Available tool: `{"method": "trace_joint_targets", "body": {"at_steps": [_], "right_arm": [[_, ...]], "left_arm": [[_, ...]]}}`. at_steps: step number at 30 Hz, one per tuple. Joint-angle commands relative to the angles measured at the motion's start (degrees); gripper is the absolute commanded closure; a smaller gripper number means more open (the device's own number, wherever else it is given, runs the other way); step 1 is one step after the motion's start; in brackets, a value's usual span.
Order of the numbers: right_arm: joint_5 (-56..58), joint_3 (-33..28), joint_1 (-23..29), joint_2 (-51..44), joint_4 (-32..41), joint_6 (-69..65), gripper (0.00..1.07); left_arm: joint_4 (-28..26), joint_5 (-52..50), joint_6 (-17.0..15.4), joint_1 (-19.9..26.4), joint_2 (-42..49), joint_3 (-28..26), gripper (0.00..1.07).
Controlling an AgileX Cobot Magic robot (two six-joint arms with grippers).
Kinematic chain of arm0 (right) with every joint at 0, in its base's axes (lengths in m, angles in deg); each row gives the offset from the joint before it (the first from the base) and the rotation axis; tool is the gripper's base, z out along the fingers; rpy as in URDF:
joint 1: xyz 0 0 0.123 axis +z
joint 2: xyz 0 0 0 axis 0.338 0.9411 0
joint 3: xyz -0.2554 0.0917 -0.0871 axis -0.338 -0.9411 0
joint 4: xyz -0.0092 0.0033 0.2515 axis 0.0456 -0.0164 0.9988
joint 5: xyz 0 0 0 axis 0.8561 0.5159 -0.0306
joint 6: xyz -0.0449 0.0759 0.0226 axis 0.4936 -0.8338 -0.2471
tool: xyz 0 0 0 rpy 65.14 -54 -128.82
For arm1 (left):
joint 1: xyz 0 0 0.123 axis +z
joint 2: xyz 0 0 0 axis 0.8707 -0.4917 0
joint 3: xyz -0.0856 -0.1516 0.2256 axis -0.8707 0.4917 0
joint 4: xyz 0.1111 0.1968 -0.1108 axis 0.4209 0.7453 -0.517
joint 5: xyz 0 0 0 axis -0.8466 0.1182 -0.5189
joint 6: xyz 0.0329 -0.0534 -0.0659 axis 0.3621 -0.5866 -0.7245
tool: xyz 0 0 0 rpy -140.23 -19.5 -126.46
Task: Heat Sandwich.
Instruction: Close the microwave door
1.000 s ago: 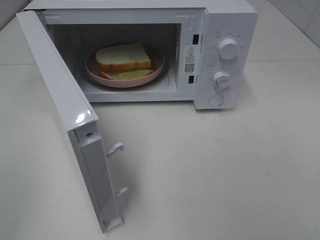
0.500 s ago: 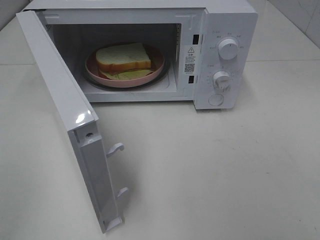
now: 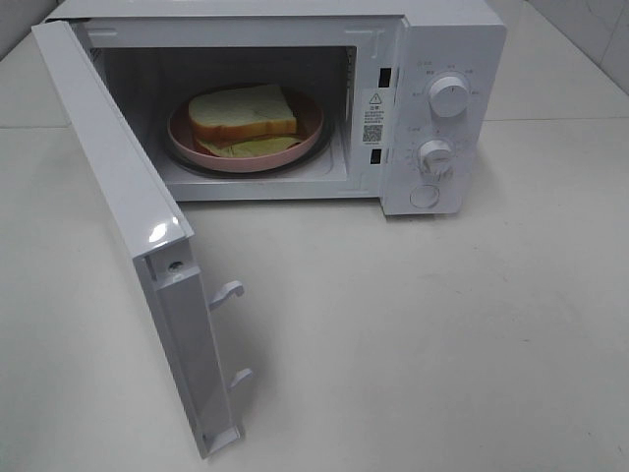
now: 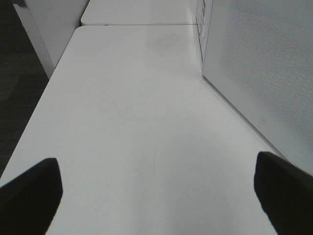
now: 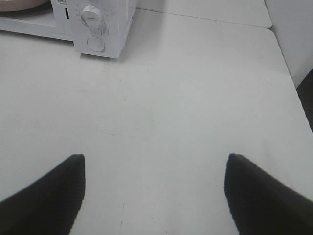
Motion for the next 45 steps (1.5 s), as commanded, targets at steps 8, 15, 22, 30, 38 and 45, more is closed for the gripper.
{"method": "trace_joint_targets", "body": {"at_steps": [8,15,22,30,38,45], "right_arm": [[-0.57,-0.06,-0.29,-1.49,-0.29,-0.57,0.31],[-0.57,-0.06,-0.29,-1.49,-0.29,-0.57,0.31],[-0.57,-0.06,-0.29,-1.49,-0.29,-0.57,0.31],[-0.57,-0.06,-0.29,-1.49,-0.29,-0.57,0.31],[-0.57,-0.06,-0.29,-1.49,-0.29,-0.57,0.31],[-0.57,-0.06,-0.29,-1.49,-0.29,-0.57,0.31]], "left_arm": [[0.00,-0.34,-0.23,0.00,1.60,0.06,0.08],[-0.46,-0.34,-0.23,0.00,1.60,0.06,0.08],[-0.46,-0.34,-0.34,0.00,1.38,0.06,0.08],[-0.46,-0.46,-0.34,0.00,1.32,0.06,0.08],[-0.69,-1.49,-0.34,0.00,1.09,-0.80,0.08],[-0.69,-4.87,-0.29,0.00,-4.64,-1.66,0.08]]}}
